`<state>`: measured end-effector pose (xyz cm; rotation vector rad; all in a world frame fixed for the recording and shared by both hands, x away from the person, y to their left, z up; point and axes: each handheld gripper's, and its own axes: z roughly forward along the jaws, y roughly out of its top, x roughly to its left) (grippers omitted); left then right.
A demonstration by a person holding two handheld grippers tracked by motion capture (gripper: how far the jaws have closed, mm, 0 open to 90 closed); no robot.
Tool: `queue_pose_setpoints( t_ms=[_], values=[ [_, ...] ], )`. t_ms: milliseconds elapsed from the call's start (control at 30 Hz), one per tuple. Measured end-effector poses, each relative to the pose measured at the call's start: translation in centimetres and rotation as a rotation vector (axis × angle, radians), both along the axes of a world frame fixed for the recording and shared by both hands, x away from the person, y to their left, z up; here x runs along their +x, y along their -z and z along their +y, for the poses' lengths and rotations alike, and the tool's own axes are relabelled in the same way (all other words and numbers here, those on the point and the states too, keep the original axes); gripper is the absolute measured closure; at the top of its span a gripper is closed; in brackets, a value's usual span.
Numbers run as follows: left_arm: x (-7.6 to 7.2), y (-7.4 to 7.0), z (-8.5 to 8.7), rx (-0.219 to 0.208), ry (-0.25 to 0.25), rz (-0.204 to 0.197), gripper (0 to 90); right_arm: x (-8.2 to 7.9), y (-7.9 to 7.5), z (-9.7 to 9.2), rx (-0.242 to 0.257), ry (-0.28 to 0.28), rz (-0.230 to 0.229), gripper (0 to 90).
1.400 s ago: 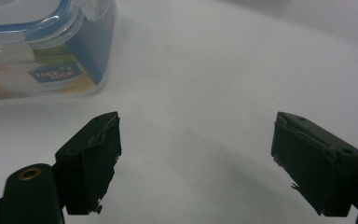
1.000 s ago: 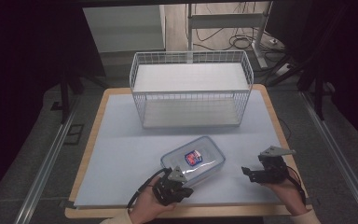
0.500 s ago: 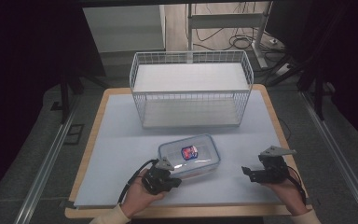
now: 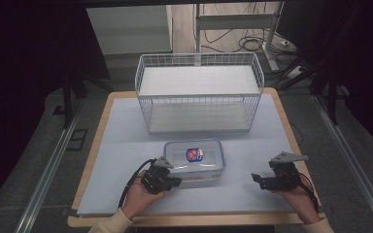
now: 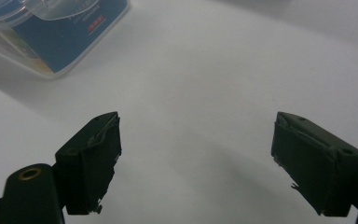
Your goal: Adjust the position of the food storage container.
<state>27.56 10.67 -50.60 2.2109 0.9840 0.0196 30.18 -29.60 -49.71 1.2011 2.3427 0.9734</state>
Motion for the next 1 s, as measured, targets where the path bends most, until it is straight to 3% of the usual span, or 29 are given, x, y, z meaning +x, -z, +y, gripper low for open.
queue_pose_setpoints(
  t_ms=[333, 533, 600, 733, 900, 1000],
  values=[
    [-0.2, -0.3, 0.3, -0.023, -0.004, 0.003, 90.0, 0.0, 0.0, 0.1, 0.001, -0.003, -0.003, 16.0],
    [-1.5, -1.9, 1.0, -0.085, 0.017, -0.01, 90.0, 0.0, -0.1, 0.0, 0.006, 0.0, -0.006, 16.0],
    [-2.0, -3.3, 1.6, -0.109, 0.002, -0.046, 90.0, 0.0, -0.2, -0.1, 0.009, 0.003, -0.009, 16.0],
    [-1.8, -4.6, 3.1, -0.141, -0.047, -0.081, 90.0, -0.1, -0.3, -0.1, 0.01, 0.003, -0.01, 16.0],
    [-1.2, -5.2, 5.0, -0.146, -0.12, -0.112, 89.5, -0.1, -0.3, -0.1, 0.01, 0.002, -0.011, 16.0],
    [-0.7, -5.2, 6.1, -0.167, -0.155, -0.106, 88.7, 0.0, -0.3, -0.1, 0.01, 0.003, -0.009, 16.0]
  ],
)
